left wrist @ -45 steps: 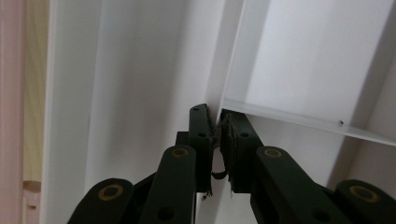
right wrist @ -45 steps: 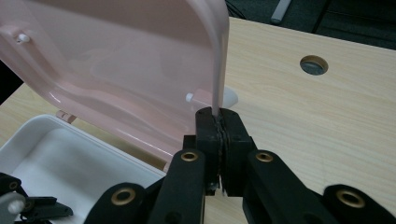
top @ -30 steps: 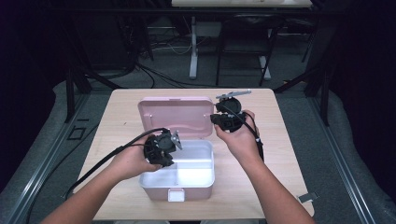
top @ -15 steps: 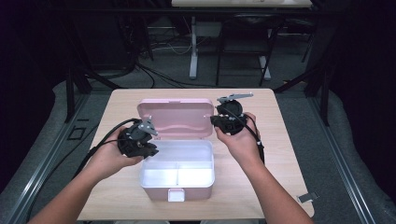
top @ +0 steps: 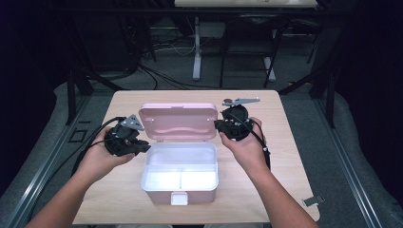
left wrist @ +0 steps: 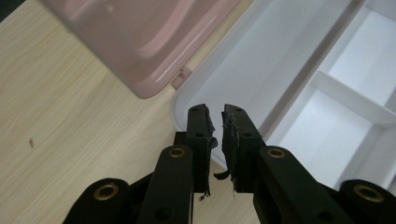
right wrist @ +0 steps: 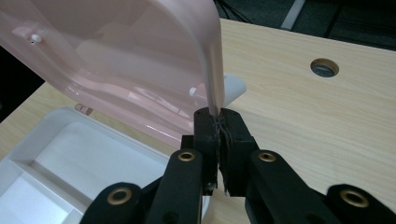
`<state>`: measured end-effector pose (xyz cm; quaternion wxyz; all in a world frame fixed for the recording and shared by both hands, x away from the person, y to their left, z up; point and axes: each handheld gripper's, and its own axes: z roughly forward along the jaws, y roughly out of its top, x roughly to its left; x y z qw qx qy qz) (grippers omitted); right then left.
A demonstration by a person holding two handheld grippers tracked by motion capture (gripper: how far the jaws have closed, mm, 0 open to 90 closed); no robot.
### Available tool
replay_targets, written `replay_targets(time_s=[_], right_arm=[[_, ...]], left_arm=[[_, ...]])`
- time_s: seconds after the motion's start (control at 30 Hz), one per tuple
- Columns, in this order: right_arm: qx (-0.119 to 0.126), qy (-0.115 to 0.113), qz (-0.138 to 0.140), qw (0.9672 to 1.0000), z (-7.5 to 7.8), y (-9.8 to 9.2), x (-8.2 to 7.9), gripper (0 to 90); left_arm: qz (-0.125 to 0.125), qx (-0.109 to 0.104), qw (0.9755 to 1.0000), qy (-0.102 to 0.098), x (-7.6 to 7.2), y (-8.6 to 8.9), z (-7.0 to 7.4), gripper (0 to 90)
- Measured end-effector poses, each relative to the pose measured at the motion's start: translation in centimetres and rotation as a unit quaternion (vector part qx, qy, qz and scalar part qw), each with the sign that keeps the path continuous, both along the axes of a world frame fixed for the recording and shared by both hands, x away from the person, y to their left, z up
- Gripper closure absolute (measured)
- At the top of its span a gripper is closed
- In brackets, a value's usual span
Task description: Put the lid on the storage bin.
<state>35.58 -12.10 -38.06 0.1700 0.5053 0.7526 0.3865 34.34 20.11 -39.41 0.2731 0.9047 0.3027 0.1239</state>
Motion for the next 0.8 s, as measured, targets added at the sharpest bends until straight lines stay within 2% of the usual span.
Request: replay_targets(time_s=[0.27,0.37,0.47,0.5,0.63,0.67,0.7,0.8], right_arm=[[0.003,0.001,0.003,1.0000,-0.1,-0.2,-0.2,86.1],[0.002,-0.001,0.003,1.0000,-0.1,-0.2,-0.4,86.0],[0.005,0.000,0.006,1.0000,-0.1,-0.2,-0.4,85.9],[0.008,0.001,0.011,0.9999,-0.1,-0.3,-0.5,85.9],[0.003,-0.002,0.006,1.0000,-0.1,-0.2,-0.6,85.8],[0.009,-0.001,0.014,0.9999,-0.2,-0.3,-0.7,85.6],[0.009,0.001,0.011,0.9999,-0.2,-0.3,-0.7,85.6],[0.007,-0.003,0.011,0.9999,-0.2,-0.4,-0.8,85.4]], left_arm=[[0.039,-0.025,0.9988,-0.016,0.2,1.5,0.5,77.1],[0.056,-0.032,0.9974,-0.031,0.2,1.9,1.0,76.2],[0.061,-0.035,0.9968,-0.036,0.3,2.0,1.3,75.1],[0.066,-0.041,0.9961,-0.044,0.4,1.9,1.5,75.0],[0.067,-0.049,0.9954,-0.048,0.6,1.7,1.8,74.4],[0.068,-0.063,0.9943,-0.053,0.7,1.6,2.0,74.2],[0.070,-0.069,0.9936,-0.055,0.7,1.6,2.0,74.2],[0.081,-0.074,0.9921,-0.060,1.0,1.7,2.1,74.3]])
